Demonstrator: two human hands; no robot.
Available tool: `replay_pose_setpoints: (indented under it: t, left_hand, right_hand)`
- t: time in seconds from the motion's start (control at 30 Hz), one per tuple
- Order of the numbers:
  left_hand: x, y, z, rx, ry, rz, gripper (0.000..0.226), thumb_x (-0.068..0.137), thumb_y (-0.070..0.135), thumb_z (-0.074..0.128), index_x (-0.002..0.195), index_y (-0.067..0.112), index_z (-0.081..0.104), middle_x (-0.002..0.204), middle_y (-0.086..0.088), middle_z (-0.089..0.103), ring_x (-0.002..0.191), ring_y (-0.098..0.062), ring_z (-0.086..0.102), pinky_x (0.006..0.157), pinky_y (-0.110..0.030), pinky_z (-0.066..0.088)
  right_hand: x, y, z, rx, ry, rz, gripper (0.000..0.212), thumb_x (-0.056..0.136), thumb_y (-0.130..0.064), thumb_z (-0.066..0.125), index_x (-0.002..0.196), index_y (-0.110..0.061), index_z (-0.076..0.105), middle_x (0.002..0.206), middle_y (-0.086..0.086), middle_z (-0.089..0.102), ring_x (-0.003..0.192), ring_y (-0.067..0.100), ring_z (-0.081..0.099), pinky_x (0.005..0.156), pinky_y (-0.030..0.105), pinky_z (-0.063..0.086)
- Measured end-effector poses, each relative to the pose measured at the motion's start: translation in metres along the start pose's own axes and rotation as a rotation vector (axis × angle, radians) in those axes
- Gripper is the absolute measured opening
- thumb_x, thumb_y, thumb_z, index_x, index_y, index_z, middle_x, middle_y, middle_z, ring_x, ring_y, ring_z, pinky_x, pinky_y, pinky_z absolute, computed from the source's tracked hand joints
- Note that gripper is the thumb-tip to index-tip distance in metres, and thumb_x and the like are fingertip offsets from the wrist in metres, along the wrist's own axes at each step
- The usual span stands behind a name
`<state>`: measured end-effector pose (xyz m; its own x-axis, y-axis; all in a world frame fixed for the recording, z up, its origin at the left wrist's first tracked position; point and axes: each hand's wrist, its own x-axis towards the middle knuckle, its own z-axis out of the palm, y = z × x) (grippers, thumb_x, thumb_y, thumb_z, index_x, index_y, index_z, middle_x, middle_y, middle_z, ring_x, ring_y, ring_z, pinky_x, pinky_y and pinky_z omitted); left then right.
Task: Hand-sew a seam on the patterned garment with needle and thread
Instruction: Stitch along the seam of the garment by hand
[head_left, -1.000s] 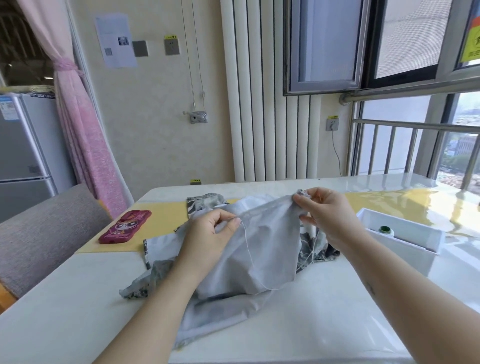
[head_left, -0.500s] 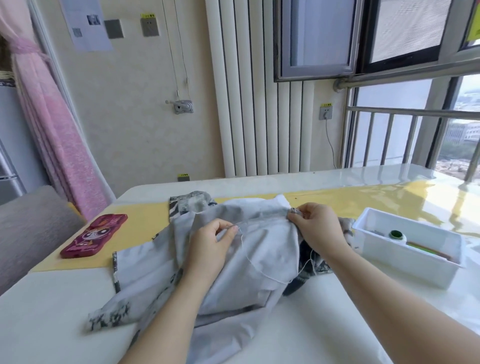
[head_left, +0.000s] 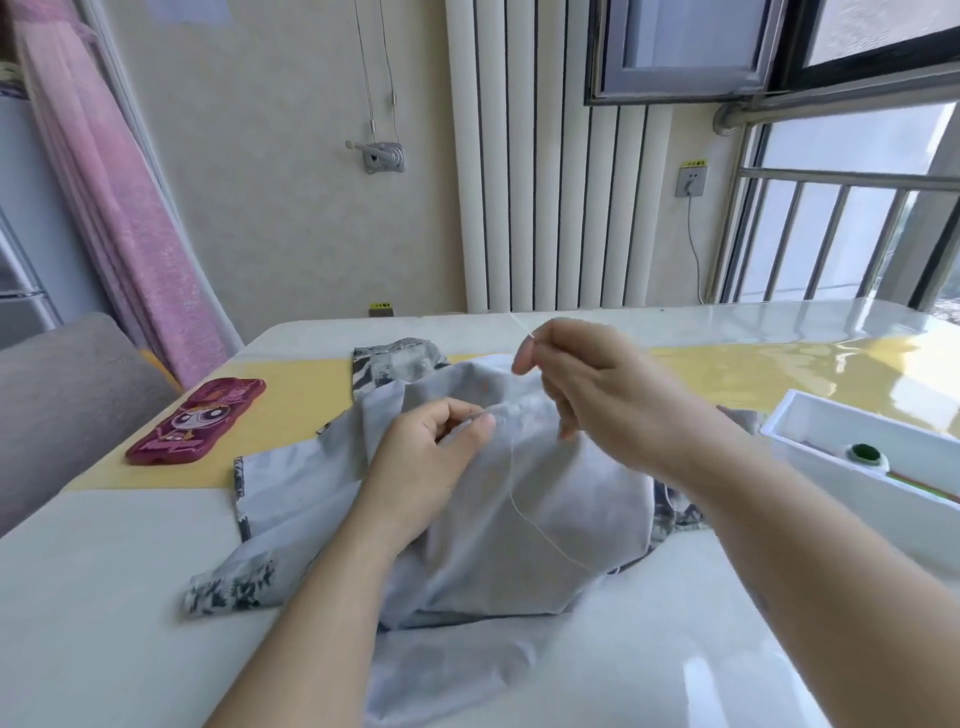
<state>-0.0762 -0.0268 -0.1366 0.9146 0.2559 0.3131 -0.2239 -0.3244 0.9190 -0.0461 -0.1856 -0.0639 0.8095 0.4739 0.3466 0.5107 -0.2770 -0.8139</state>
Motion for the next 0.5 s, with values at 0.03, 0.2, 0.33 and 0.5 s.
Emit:
replay_pose_setpoints:
  t: [0.03,0.2,0.33,0.5]
  left_hand:
    - [-0.002,-0.001,-0.001,-0.012,-0.01,-0.005,0.011,0.09,0.02,0.064,0.079,0.019,0.066,0.072,0.001,0.059,0.066,-0.007,0.048,0.061,-0.016,0.039]
    - [-0.005,-0.007,-0.008,0.012,0.043,-0.031,0.008,0.09,0.024,0.064,0.085,0.02,0.069,0.082,0.005,0.069,0.074,-0.005,0.056,0.071,-0.02,0.043]
    - [-0.006,-0.004,-0.005,0.072,0.073,0.004,0.007,0.089,0.025,0.064,0.084,0.021,0.068,0.078,0.009,0.067,0.071,0.002,0.055,0.066,-0.01,0.042]
    - [-0.008,0.0,-0.004,0.111,0.098,0.006,0.009,0.088,0.025,0.065,0.079,0.025,0.066,0.074,0.014,0.064,0.066,0.009,0.053,0.062,-0.004,0.039]
  right_hand:
    - [-0.001,0.0,0.011,-0.005,-0.053,-0.01,0.031,0.099,-0.013,0.037,0.078,-0.022,0.059,0.051,-0.009,0.042,0.052,0.014,0.042,0.057,0.035,0.044]
    - [-0.006,0.026,0.03,0.004,-0.039,0.033,0.03,0.097,-0.017,0.042,0.075,-0.018,0.064,0.051,-0.01,0.056,0.05,0.002,0.045,0.063,0.03,0.042]
    - [-0.013,0.041,0.032,-0.009,0.054,0.028,0.025,0.094,-0.02,0.05,0.077,-0.023,0.07,0.078,-0.01,0.065,0.067,-0.001,0.054,0.077,0.025,0.046]
    - [-0.02,0.046,0.031,-0.193,0.023,-0.061,0.026,0.092,-0.023,0.056,0.082,-0.004,0.07,0.066,0.013,0.06,0.064,0.018,0.049,0.066,0.032,0.04]
